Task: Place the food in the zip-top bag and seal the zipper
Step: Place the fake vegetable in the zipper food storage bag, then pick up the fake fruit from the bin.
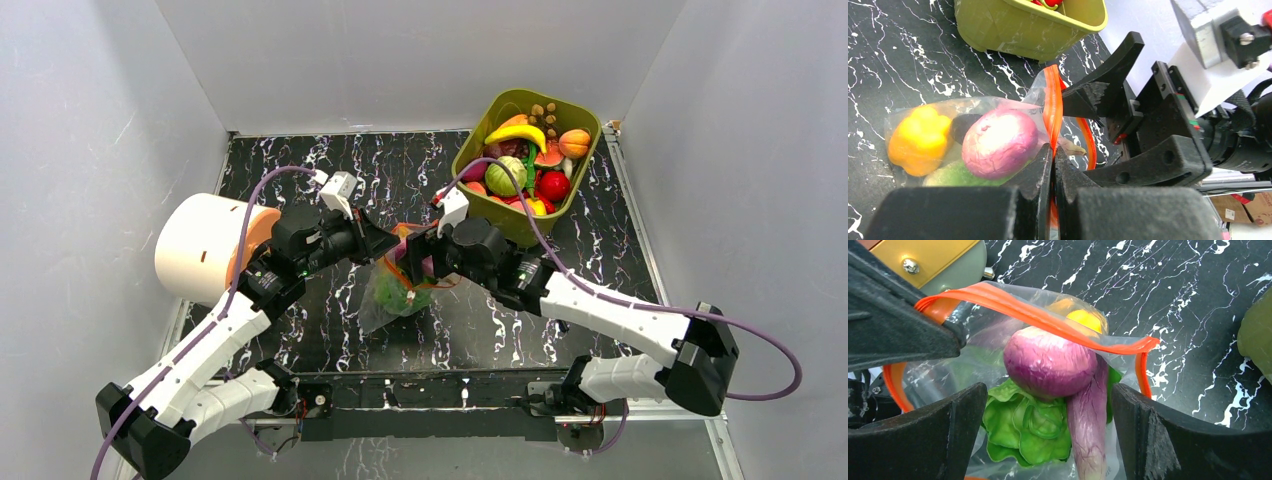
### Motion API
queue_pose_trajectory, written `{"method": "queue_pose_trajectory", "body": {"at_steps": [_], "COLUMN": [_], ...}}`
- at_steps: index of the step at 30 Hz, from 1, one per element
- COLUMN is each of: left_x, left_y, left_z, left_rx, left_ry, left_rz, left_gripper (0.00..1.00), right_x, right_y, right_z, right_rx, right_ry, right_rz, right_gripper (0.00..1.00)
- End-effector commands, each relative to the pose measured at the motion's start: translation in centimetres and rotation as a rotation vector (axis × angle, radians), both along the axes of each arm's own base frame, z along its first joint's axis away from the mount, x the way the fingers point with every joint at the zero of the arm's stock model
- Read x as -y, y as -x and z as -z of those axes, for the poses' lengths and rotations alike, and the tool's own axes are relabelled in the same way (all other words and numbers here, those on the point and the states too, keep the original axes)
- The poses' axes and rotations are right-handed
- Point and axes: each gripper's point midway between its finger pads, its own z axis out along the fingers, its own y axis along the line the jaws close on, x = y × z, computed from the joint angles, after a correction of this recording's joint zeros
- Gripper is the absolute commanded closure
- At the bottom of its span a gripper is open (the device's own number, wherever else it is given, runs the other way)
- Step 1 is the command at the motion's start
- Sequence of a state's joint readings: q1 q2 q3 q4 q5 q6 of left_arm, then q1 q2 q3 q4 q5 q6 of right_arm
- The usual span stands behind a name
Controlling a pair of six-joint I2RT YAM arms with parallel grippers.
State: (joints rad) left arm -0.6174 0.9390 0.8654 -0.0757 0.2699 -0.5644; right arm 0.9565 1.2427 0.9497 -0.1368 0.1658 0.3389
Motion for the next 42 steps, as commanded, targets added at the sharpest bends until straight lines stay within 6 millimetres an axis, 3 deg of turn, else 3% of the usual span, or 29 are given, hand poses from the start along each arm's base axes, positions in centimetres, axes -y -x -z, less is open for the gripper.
{"method": "queue_pose_trajectory", "body": {"at_steps": [1,7,16,21,28,31,35,37,39,42], "left_x": [0.1,-0.2,-1.1,-1.1,-0.5,-0.7,-1.4,-1.8,-1.9,-1.8], "left_y": [0.1,0.0,0.1,0.6,1.6,1.3,0.3,0.1,0.0,-0.1], "left_z": [-2.0,-1.3,-0.7,-1.0,-0.5,-0.5,-1.8,-2.2,-2.5,-2.1], "left_rx": [0.069,0.056,0.075,0.097,0.097,0.131,0.232,0.269,0.283,0.294], "left_ry": [0.026,0.006,-0.059,-0.053,-0.055,-0.082,-0.115,-0.136,-0.144,-0.165], "left_rz": [0.013,0.002,-0.006,0.013,0.089,0.089,0.053,0.044,0.040,0.059], "left_gripper": [1.00,1.00,1.00,1.00,1.00,1.00,1.00,1.00,1.00,1.00], "right_x": [0.2,0.4,1.3,2.3,5.2,9.9,15.7,18.9,23.1,26.6], "right_y": [0.4,1.4,1.2,-1.0,-6.3,-12.3,-18.1,-20.5,-23.4,-26.0], "right_z": [-4.9,-6.3,-8.5,-9.4,-10.5,-8.9,-7.0,-7.2,-8.3,-8.3], "right_rx": [0.078,0.064,0.143,0.176,0.200,0.170,0.158,0.176,0.222,0.234], "right_ry": [-0.066,-0.065,0.037,0.108,0.141,0.230,0.325,0.380,0.448,0.502], "right_rz": [-0.026,-0.061,-0.102,-0.034,0.091,0.264,0.442,0.518,0.607,0.678], "right_gripper": [0.07,0.13,0.21,0.21,0.24,0.26,0.29,0.31,0.43,0.48]}}
